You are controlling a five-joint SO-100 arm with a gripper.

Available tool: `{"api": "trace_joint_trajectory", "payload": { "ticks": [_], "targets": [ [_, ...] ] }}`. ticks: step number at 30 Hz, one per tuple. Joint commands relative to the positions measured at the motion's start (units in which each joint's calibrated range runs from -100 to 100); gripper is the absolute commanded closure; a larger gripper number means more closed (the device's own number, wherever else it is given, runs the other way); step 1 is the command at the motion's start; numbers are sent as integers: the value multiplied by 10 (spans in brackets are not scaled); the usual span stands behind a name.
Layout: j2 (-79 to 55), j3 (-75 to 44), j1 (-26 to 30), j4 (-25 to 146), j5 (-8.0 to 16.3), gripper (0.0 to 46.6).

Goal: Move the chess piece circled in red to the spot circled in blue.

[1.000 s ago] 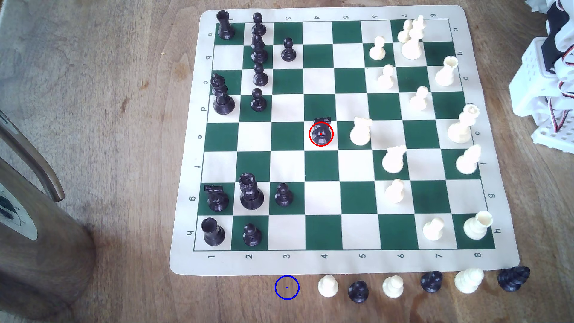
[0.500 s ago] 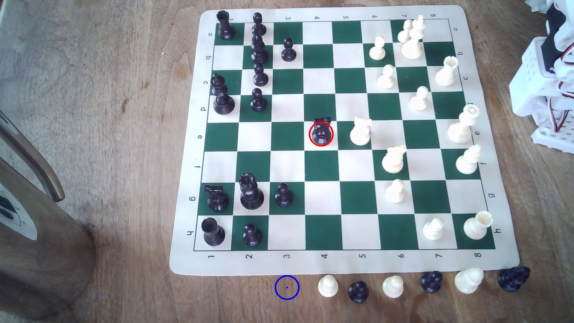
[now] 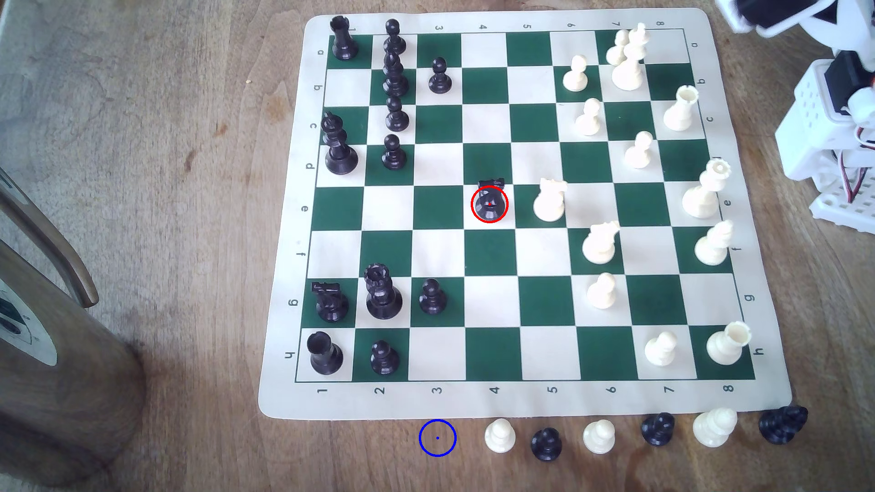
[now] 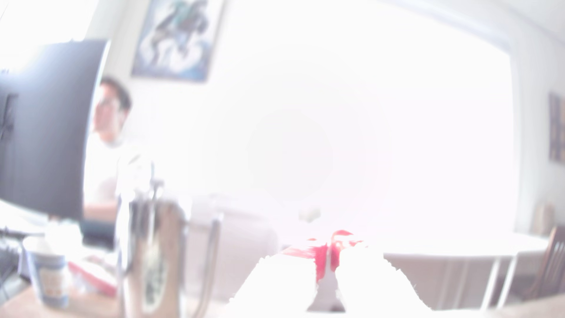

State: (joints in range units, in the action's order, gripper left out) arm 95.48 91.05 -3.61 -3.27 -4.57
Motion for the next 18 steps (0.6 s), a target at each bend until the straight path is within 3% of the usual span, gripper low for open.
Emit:
{"api": "trace_joint_trajectory", "payload": {
  "ticks": [1, 4, 10, 13, 14, 18],
  "targets": [
    [3, -111, 17, 202, 23, 448],
    [-6, -171, 29, 323, 24, 446],
    [-202, -357, 55, 538, 31, 422],
    [-305, -416, 58, 547, 46, 393],
    [-355, -445, 62, 545, 56, 356],
    [-452, -513, 73, 544, 70, 341]
  ]
}}
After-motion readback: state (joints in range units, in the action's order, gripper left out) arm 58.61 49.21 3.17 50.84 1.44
